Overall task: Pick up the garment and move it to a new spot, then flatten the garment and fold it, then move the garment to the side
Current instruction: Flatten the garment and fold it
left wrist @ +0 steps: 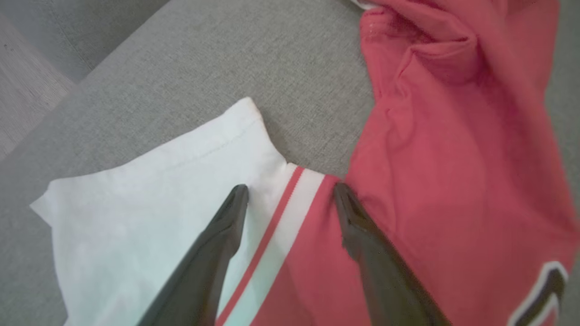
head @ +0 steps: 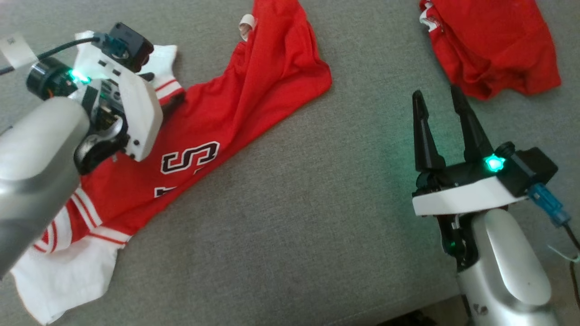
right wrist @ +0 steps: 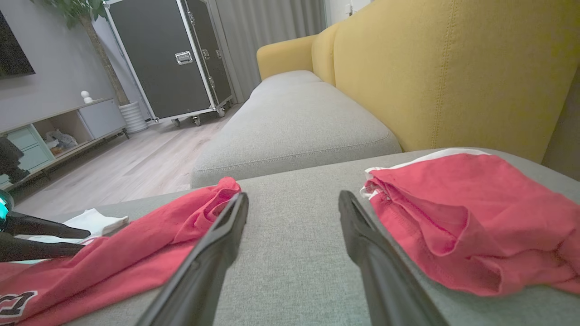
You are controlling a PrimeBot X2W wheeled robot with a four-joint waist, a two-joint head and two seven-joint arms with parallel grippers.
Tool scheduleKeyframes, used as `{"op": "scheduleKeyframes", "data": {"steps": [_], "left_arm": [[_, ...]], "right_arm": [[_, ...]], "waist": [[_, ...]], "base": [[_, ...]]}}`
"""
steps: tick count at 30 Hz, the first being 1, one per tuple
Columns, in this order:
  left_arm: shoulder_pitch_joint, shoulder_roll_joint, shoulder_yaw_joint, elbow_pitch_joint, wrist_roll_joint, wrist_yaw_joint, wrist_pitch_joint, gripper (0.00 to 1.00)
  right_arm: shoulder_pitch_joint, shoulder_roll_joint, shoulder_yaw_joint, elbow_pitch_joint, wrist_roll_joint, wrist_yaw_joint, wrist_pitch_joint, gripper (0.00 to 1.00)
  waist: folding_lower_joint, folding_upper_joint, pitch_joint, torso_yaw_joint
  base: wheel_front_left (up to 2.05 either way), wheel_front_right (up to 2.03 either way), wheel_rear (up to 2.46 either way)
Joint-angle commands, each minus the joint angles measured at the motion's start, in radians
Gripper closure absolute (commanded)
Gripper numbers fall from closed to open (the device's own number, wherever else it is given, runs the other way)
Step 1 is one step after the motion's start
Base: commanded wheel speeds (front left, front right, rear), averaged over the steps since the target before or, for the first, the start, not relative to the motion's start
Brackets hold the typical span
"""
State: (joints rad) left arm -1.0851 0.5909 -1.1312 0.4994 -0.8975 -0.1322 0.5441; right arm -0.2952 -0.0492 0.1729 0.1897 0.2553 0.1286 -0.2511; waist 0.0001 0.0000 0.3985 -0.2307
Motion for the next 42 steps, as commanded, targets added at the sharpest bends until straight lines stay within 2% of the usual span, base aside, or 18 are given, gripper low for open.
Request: {"op": "scheduleKeyframes", "data": {"steps": [1, 6, 7, 8, 9, 13, 15, 25, 30, 33, 35, 40, 41, 42], "left_arm": [[-0.058, 0.042, 0.03, -0.01, 0.001, 0.002, -0.001, 0.0], [-0.086, 0.046, -0.045, 0.02, -0.061, 0.002, 0.033, 0.0], [-0.089, 0.047, -0.057, 0.025, -0.077, 0.002, 0.046, 0.07], [-0.094, 0.049, -0.066, 0.029, -0.09, 0.002, 0.057, 0.82], [-0.1, 0.051, -0.075, 0.03, -0.1, 0.002, 0.062, 1.0], [-0.13, 0.07, -0.097, 0.034, -0.114, 0.002, 0.043, 1.0], [-0.177, 0.074, -0.085, 0.102, -0.065, 0.005, -0.051, 1.0], [-0.339, 0.055, -0.021, 0.354, 0.07, 0.118, -0.368, 1.0], [-0.426, 0.069, 0.004, 0.467, 0.124, 0.207, -0.502, 1.0], [-0.458, 0.076, 0.014, 0.528, 0.139, 0.243, -0.557, 1.0], [-0.467, 0.078, 0.016, 0.564, 0.143, 0.254, -0.578, 1.0], [-0.446, 0.06, 0.004, 0.625, 0.136, 0.224, -0.556, 1.0], [-0.44, 0.053, 0.001, 0.635, 0.137, 0.221, -0.561, 0.16], [-0.434, 0.045, 0.0, 0.644, 0.135, 0.219, -0.567, 0.0]], "right_arm": [[-0.025, -0.001, 0.018, -0.038, 0.008, 0.002, -0.011, 0.0], [-0.034, -0.001, 0.014, -0.045, 0.013, 0.002, -0.011, 0.0], [-0.035, -0.001, 0.012, -0.046, 0.014, 0.002, -0.011, 0.0], [-0.035, -0.001, 0.011, -0.047, 0.014, 0.002, -0.011, 0.0], [-0.036, -0.001, 0.009, -0.048, 0.015, 0.002, -0.011, 0.0], [-0.037, -0.001, 0.004, -0.051, 0.015, 0.002, -0.011, 0.0], [-0.039, -0.001, 0.003, -0.054, 0.015, 0.002, -0.011, 0.0], [-0.053, -0.001, 0.015, -0.068, 0.018, 0.002, -0.011, 0.0], [-0.054, -0.001, 0.018, -0.072, 0.021, 0.002, -0.011, 0.0], [-0.054, -0.001, 0.021, -0.074, 0.022, 0.002, -0.011, 0.0], [-0.053, -0.001, 0.023, -0.074, 0.022, 0.002, -0.011, 0.0], [-0.055, -0.001, 0.025, -0.069, 0.02, 0.002, -0.011, 0.0], [-0.055, -0.001, 0.026, -0.068, 0.018, 0.002, -0.011, 0.0], [-0.056, -0.001, 0.027, -0.067, 0.016, 0.002, -0.011, 0.0]], "waist": [[-0.0001, 0.0, 0.007, -0.007], [-0.0001, 0.0, 0.027, -0.019], [-0.0001, 0.0, 0.029, -0.02], [-0.0001, 0.0, 0.031, -0.021], [-0.0001, 0.0, 0.033, -0.023], [-0.0001, 0.0, 0.037, -0.025], [-0.0001, 0.0, 0.043, -0.025], [-0.0001, 0.0, 0.087, -0.045], [-0.0001, 0.0, 0.103, -0.055], [-0.0001, 0.0, 0.107, -0.058], [-0.0001, 0.0, 0.109, -0.058], [-0.0001, 0.0, 0.109, -0.05], [-0.0001, 0.0, 0.109, -0.046], [-0.0001, 0.0, 0.108, -0.041]], "base": [[0.0, 0.0, 0.0], [0.0, 0.0, 0.0], [0.0, 0.0, 0.0], [0.0, 0.0, 0.0], [0.0, 0.0, 0.0], [0.0, 0.0, 0.0], [0.0, 0.0, 0.0], [0.0, 0.0, 0.0], [0.0, 0.0, 0.0], [0.0, 0.0, 0.0], [0.0, 0.0, 0.0], [0.0, 0.0, 0.0], [0.0, 0.0, 0.0], [0.0, 0.0, 0.0]]}}
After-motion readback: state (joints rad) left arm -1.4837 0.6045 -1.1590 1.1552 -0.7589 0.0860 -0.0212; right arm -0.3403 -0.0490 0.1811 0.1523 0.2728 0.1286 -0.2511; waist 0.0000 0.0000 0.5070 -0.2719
